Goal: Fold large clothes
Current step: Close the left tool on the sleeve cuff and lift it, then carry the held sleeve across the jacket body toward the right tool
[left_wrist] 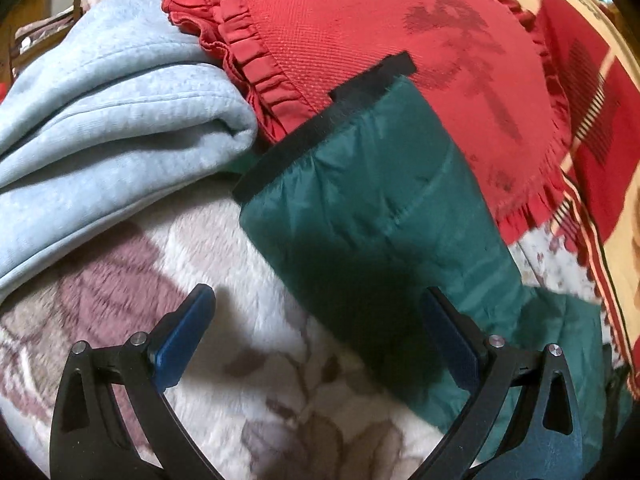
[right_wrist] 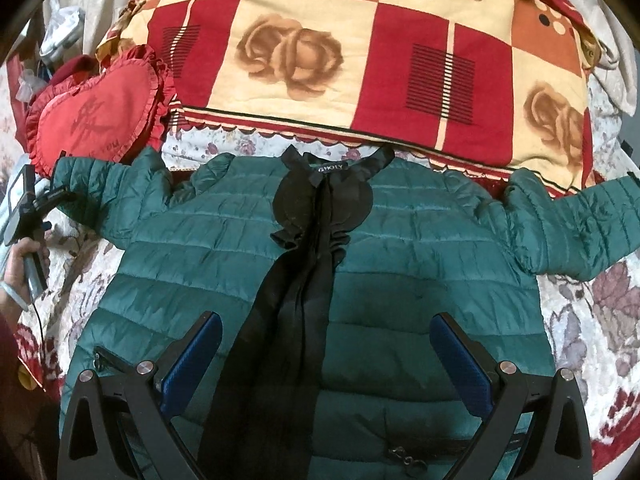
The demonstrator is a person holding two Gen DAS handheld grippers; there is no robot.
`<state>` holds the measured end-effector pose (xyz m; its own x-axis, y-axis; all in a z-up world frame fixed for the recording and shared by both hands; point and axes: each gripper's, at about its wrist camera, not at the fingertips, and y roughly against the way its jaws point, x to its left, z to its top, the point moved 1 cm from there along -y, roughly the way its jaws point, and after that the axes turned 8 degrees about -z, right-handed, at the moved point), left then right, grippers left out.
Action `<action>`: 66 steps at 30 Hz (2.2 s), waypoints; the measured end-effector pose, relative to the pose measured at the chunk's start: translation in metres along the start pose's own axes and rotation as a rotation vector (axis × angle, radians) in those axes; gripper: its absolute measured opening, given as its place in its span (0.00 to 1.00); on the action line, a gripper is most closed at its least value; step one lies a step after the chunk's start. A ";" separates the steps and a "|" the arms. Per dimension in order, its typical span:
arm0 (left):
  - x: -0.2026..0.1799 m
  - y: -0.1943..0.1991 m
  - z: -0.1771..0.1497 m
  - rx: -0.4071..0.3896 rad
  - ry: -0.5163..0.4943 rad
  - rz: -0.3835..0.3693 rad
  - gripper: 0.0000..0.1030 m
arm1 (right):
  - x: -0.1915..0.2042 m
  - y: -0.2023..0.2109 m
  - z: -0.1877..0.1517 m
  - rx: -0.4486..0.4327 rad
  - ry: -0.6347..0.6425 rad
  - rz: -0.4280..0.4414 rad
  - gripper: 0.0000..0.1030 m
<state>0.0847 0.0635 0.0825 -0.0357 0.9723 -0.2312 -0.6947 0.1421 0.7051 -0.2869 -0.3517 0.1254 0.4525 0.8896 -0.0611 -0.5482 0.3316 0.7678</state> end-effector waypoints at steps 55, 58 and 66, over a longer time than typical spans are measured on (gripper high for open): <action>-0.353 0.212 -0.124 0.218 -0.457 -0.738 0.17 | -0.087 0.057 -0.039 -0.048 -0.221 0.111 1.00; -0.382 0.201 -0.153 0.263 -0.477 -0.752 0.17 | -0.098 0.057 -0.041 -0.050 -0.240 0.120 1.00; -0.421 0.150 -0.218 0.363 -0.525 -0.694 0.17 | -0.124 0.051 -0.048 -0.028 -0.305 0.123 1.00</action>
<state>-0.1611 -0.3650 0.1391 0.6920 0.5951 -0.4086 -0.1697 0.6842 0.7092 -0.4047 -0.4299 0.1418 0.5692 0.7898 0.2285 -0.6291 0.2394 0.7395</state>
